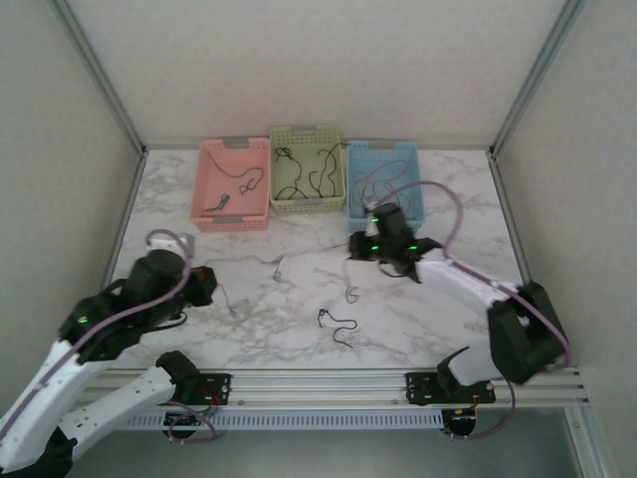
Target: Untangle the cables
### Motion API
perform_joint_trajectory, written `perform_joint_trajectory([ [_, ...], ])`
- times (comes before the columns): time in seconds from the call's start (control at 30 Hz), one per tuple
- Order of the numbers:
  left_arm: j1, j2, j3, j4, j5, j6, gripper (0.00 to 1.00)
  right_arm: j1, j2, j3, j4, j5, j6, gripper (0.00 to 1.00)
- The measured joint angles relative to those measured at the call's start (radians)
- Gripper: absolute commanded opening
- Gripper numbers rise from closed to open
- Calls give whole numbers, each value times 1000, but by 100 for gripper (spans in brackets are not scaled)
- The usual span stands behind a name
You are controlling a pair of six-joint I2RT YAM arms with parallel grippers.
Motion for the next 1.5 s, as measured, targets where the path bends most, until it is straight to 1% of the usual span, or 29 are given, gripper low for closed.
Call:
perform_joint_trajectory([
  [0.07,0,-26,90,-40,-56,17,0,-128,-94,-58,-16,10,5,0],
  [0.1,0,-42,125,-63,-79,24,0,-176,-127,-83,-26,10,4,0],
  [0.17,0,-63,174,-100,-117,42,0,-244,-173,-125,-51,8,4,0],
  [0.23,0,-71,189,-126,-143,49,0,-284,-196,-159,-71,3,4,0],
  [0.33,0,-64,183,-153,-163,58,0,-312,-204,-194,-87,-5,7,0],
  [0.47,0,-48,163,-156,-165,65,0,-320,-204,-210,-87,-28,12,0],
  [0.6,0,-29,141,-154,-145,72,0,-320,-210,-209,-89,-71,14,0],
  [0.7,0,-16,129,-144,-127,77,0,-320,-246,-174,-124,-108,19,0],
  [0.8,0,-7,116,-124,-115,83,0,-320,-292,-73,-153,-152,27,0],
  [0.9,0,-4,97,-109,-111,90,0,-319,-317,71,-146,-199,50,0],
  [0.97,0,-4,84,-103,-108,91,0,-315,-312,166,-133,-223,68,0],
  [1.03,0,-4,68,-98,-105,91,0,-300,-275,278,-113,-242,87,0],
  [1.13,0,-5,45,-89,-90,90,0,-267,-169,450,-95,-256,105,0],
  [1.3,0,-16,19,-80,-82,90,0,-219,92,739,-69,-254,139,0],
  [1.43,0,-26,12,-79,-79,86,0,-200,293,968,-74,-255,179,0],
  [1.5,0,-28,11,-79,-75,82,0,-194,404,1113,-81,-258,207,0],
])
